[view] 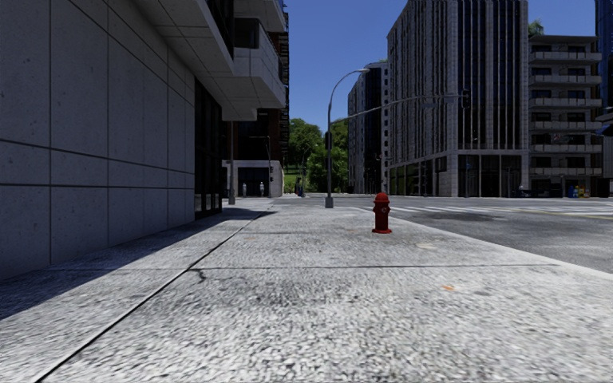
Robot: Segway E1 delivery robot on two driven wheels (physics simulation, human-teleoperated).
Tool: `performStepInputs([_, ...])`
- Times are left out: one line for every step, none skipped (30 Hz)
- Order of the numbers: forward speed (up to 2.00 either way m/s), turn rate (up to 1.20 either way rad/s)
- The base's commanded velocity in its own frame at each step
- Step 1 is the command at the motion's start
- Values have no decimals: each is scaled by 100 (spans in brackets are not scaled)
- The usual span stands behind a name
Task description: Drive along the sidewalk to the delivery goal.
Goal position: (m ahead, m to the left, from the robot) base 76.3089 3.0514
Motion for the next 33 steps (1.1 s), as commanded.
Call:
performStepInputs([200, 0])
performStepInputs([200, 0])
performStepInputs([200, 0])
performStepInputs([200, 0])
performStepInputs([200, 0])
performStepInputs([200, 0])
performStepInputs([200, 0])
performStepInputs([200, 0])
performStepInputs([200, 0])
performStepInputs([200, 0])
performStepInputs([200, 0])
performStepInputs([200, 0])
performStepInputs([200, 0])
performStepInputs([200, 0])
performStepInputs([200, 0])
performStepInputs([200, 0])
performStepInputs([200, 0])
performStepInputs([200, 0])
performStepInputs([200, 0])
performStepInputs([200, 0])
performStepInputs([200, 0])
performStepInputs([200, 0])
performStepInputs([200, 0])
performStepInputs([200, 15])
performStepInputs([200, 15])
performStepInputs([200, 58])
performStepInputs([200, 72])
performStepInputs([200, 78])
performStepInputs([200, 78])
performStepInputs([200, 58])
performStepInputs([200, 41])
performStepInputs([200, 21])
performStepInputs([200, 5])
